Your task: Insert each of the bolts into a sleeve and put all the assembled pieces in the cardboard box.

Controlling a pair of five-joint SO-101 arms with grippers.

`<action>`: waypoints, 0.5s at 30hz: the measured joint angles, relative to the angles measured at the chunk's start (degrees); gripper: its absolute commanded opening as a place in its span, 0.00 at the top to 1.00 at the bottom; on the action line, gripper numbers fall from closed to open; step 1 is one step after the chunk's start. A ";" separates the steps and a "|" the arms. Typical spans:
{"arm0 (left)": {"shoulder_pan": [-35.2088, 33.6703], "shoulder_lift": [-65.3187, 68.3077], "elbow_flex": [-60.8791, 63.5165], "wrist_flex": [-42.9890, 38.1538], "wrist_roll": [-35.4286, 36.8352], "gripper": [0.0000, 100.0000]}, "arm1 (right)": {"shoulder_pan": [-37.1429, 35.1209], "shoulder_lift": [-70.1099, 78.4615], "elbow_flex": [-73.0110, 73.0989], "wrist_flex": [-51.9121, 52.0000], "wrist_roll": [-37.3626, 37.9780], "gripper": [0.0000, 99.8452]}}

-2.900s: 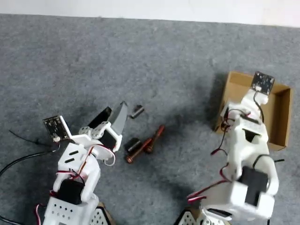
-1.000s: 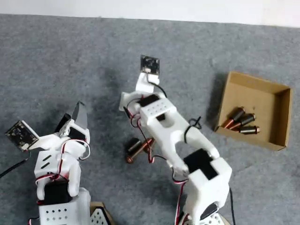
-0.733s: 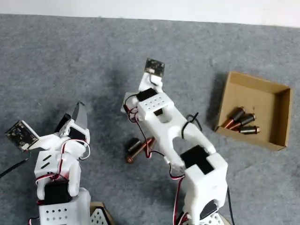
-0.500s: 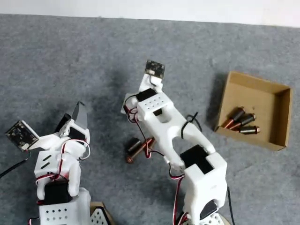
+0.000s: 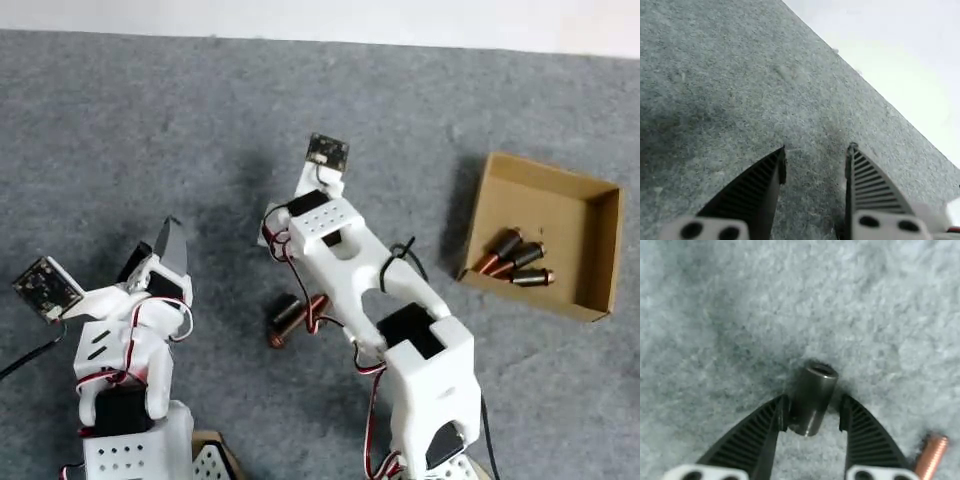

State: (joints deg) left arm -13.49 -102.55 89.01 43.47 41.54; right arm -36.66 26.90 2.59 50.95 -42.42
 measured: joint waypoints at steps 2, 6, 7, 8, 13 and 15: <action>0.00 0.00 0.00 0.00 0.00 0.81 | 0.00 0.00 -0.09 0.00 0.00 0.85; 0.00 0.00 0.00 0.00 0.00 0.81 | 0.62 0.18 -0.09 0.00 0.00 0.87; 0.00 0.00 0.00 0.00 0.00 0.81 | 0.88 0.18 -0.09 0.00 0.00 0.90; 0.00 0.00 0.00 0.00 0.00 0.81 | 1.14 0.26 -0.09 0.00 0.00 0.93; 0.00 0.00 0.00 0.00 0.00 0.81 | 3.52 0.88 0.00 0.26 1.58 1.00; 0.00 0.00 0.00 0.00 0.00 0.81 | 4.13 0.97 0.00 0.26 3.34 1.00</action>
State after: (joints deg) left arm -13.49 -102.55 89.01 43.47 41.54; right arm -32.53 27.87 2.59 51.21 -39.08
